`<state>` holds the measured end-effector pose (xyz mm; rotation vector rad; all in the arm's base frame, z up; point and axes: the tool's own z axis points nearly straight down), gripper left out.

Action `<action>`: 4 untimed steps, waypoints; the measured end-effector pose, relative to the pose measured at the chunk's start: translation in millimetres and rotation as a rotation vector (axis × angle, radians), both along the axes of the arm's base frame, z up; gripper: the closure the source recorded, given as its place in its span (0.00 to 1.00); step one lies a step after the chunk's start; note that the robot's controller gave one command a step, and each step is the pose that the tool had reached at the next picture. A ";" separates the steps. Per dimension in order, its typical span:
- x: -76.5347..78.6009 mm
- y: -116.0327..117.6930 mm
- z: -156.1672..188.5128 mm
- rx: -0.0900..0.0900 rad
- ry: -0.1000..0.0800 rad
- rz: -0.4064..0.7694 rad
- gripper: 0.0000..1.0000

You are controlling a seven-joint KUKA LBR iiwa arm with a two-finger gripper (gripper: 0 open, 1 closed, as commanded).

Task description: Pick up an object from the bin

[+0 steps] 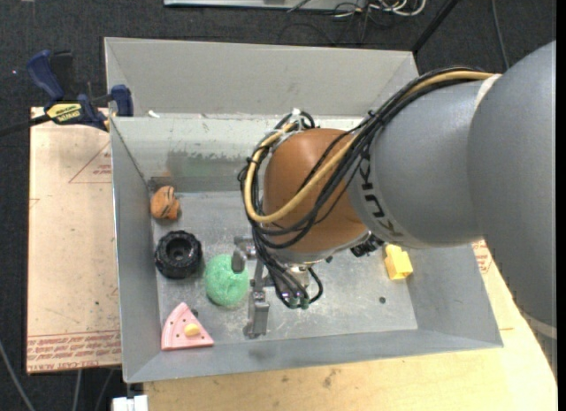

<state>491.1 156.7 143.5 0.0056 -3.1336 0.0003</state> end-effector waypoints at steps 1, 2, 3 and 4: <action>1.9 -0.6 4.2 0.001 -0.007 -0.003 0.00; 3.0 -0.2 4.3 0.001 -0.007 -0.003 0.00; 33.9 5.0 -31.4 0.005 -0.019 0.162 0.00; 31.1 1.6 -44.7 0.002 -0.010 0.229 0.00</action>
Offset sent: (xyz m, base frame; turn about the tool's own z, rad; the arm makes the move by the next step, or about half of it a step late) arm 0.0959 0.0554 -0.0037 -0.0479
